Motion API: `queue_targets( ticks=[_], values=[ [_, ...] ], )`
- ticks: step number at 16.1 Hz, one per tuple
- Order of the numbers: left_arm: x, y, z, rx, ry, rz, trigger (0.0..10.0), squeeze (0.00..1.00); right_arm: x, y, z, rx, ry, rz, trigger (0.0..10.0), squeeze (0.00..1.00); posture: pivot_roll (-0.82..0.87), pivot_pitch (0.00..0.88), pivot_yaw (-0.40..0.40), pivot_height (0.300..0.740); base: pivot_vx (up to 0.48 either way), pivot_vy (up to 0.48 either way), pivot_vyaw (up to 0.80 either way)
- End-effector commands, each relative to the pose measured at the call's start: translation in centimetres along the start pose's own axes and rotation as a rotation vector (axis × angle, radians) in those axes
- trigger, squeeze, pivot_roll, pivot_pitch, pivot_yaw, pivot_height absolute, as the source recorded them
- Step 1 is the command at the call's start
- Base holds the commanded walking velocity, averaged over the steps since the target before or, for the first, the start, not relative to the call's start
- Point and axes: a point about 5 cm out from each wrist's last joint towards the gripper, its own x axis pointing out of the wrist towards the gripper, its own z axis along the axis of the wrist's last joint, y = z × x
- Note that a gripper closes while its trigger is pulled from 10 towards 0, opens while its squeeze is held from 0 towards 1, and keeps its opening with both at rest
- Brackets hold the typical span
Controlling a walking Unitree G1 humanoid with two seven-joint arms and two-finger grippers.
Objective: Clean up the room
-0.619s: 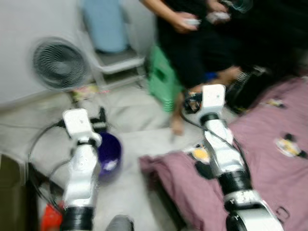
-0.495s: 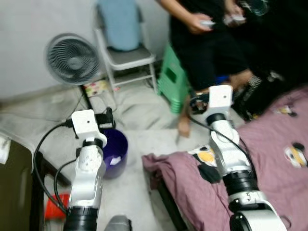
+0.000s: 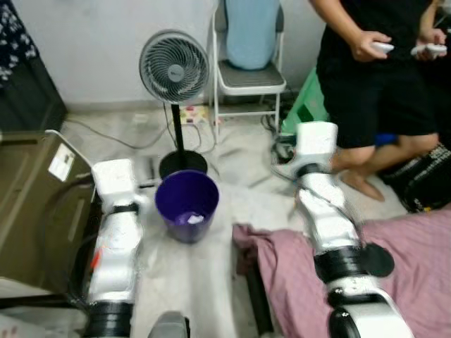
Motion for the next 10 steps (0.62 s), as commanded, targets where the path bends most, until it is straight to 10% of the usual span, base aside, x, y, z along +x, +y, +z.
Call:
queue_targets(
  ticks=[1, 10],
  values=[
    [-0.04, -0.76, 0.20, -0.003, -0.010, -0.014, 10.0, 0.00, 0.10, -0.78, 0.13, -0.007, -0.004, -0.019, 10.0, 0.00, -0.01, 0.000, -0.034, 0.740, 0.000, 0.000, 0.80],
    [-0.02, -0.67, 0.17, -0.004, -0.010, -0.015, 10.0, 0.00, 0.04, -0.79, -0.17, -0.009, 0.004, -0.019, 10.0, 0.00, -0.01, 0.000, -0.034, 0.740, 0.000, 0.000, 0.80]
  ],
)
